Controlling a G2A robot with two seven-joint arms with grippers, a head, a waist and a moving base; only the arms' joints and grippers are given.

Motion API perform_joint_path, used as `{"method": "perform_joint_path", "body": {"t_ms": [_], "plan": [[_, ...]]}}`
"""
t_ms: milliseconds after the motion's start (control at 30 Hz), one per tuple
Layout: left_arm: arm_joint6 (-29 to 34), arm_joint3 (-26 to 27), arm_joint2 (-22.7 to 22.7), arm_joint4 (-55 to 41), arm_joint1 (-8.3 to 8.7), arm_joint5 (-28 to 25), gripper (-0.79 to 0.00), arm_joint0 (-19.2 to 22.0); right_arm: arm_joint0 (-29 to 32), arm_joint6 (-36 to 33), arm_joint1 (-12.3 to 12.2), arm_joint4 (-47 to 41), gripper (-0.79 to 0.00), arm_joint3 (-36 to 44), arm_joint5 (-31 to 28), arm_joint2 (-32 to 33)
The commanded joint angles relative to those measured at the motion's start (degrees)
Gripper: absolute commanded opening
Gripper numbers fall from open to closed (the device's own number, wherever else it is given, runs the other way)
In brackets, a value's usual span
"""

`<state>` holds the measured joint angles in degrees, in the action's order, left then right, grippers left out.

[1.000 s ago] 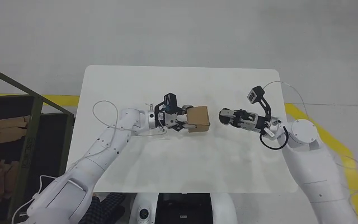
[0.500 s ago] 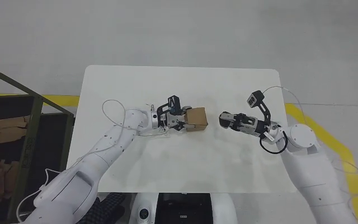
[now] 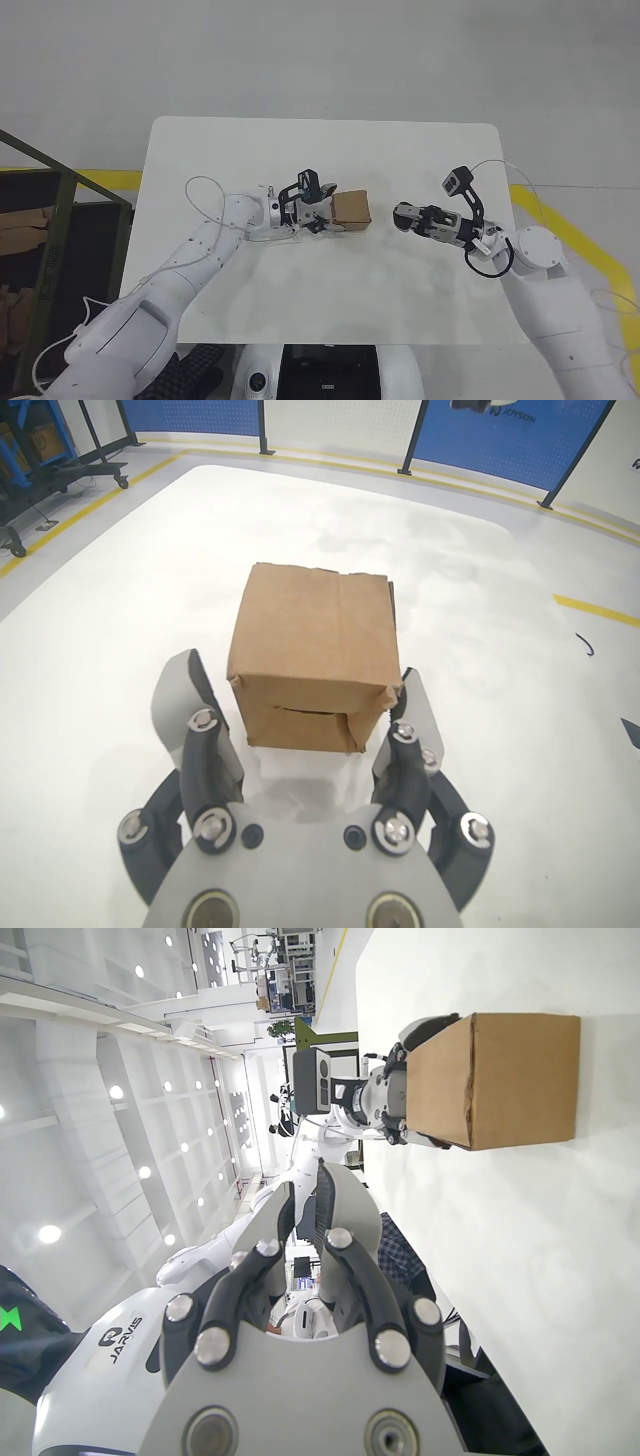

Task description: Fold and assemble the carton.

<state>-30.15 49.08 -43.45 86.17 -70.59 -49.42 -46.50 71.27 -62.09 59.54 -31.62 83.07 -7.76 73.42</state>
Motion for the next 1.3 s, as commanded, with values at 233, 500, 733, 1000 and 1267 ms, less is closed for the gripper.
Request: {"method": "perform_joint_path", "body": {"t_ms": [233, 500, 733, 1000, 1267], "plan": [[-5.41, 2.49, -4.02, -2.89, 1.70, -4.58, 0.000, -1.21, -0.59, -0.13, 0.00, 0.08, -0.690, -0.49, -0.27, 0.16], [-2.94, 5.16, -9.52, -5.68, 3.63, -3.50, 0.000, -3.27, -5.58, 0.68, -0.10, 3.42, -0.671, -6.64, -2.74, 1.26], [3.22, 6.11, -14.75, -12.44, 4.88, -3.35, 0.000, -4.77, -10.73, 1.46, -0.16, 4.54, -0.603, -16.24, -7.70, 2.95], [9.18, 7.42, -21.94, -18.95, 6.70, -2.86, 0.000, -5.77, -17.87, 4.44, -1.06, 12.24, -0.456, -25.35, -12.42, 5.86], [14.32, 8.00, -27.50, -25.31, 7.91, -1.22, 0.000, -6.99, -21.05, 8.40, -2.07, 17.14, -0.440, -30.11, -17.02, 8.79]]}}
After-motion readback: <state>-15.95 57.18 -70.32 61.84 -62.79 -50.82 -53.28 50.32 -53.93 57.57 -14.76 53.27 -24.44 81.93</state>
